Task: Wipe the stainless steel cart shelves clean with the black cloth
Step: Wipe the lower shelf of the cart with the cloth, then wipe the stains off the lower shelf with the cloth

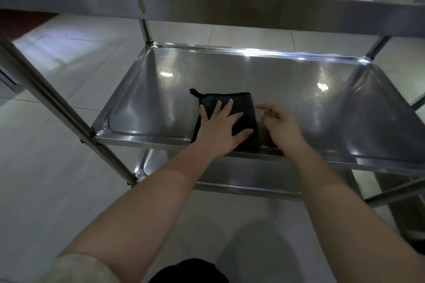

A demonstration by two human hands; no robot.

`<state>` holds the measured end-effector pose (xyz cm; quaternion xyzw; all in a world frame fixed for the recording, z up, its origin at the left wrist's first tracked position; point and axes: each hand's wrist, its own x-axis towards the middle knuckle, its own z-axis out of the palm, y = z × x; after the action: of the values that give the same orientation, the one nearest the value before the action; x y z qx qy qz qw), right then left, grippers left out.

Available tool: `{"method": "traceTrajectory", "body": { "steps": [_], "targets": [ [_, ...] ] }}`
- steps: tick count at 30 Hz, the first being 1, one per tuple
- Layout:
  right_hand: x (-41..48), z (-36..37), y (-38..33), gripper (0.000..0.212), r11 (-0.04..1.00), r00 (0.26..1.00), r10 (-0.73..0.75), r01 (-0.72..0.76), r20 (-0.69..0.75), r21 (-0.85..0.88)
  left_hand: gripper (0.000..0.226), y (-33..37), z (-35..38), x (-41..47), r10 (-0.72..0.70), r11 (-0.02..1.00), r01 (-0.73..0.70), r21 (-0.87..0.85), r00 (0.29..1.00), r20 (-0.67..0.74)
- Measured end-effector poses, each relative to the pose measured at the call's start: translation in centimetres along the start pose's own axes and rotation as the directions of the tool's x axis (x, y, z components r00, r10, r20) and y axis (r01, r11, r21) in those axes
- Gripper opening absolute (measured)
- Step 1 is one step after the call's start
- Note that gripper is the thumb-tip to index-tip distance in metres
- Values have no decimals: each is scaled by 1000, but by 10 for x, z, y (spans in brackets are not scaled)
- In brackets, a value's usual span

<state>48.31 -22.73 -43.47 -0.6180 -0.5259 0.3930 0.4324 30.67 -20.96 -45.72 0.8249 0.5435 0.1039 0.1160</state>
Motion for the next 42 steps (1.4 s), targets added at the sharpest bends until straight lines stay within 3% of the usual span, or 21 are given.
{"method": "traceTrajectory", "body": {
  "steps": [4,13,16,18,22,24,26,27,29,32,35,37,42],
  "targets": [
    [-6,-13,5,29,985,998,-63,67,27,-159,73,6,4,-28,220,974,-222,-34,973,-75],
    [-25,-11,0,25,990,996,-16,28,88,-138,38,31,3,-31,217,975,-220,15,947,-238],
    [-23,-22,0,36,964,992,-48,76,114,-254,23,33,-17,-24,278,960,-279,27,931,-237],
    [-20,-28,-1,43,942,986,-90,129,138,-310,19,32,-37,-18,288,956,-292,37,906,-310],
    [-13,-30,-12,87,894,969,-120,199,214,-401,17,25,-85,-8,282,935,-343,-83,867,-410],
    [-11,-31,-21,95,895,976,-130,192,177,-403,13,21,-104,-7,291,918,-383,-104,828,-480],
    [-9,-35,-31,88,892,978,-186,208,94,-401,14,19,-114,-9,259,901,-399,-172,810,-526],
    [-7,-38,-35,78,874,973,-216,229,79,-429,15,19,-116,-11,213,886,-385,-259,833,-510],
    [-5,-42,-40,48,838,962,-243,274,127,-472,16,19,-117,-15,98,833,-311,-457,896,-433],
    [-10,-46,-48,18,890,960,-249,279,129,-361,19,15,-117,-18,19,792,-270,-547,907,-420],
    [-21,-55,-59,10,866,942,-335,313,11,-389,32,15,-112,-21,49,804,-264,-534,923,-382],
    [-27,-65,-67,17,831,924,-383,342,-6,-440,41,20,-104,-23,108,838,-286,-465,922,-372],
    [-48,-98,-81,20,677,899,-438,324,-8,-661,17,42,-92,-24,317,874,-438,-209,841,-437]
  ]
}}
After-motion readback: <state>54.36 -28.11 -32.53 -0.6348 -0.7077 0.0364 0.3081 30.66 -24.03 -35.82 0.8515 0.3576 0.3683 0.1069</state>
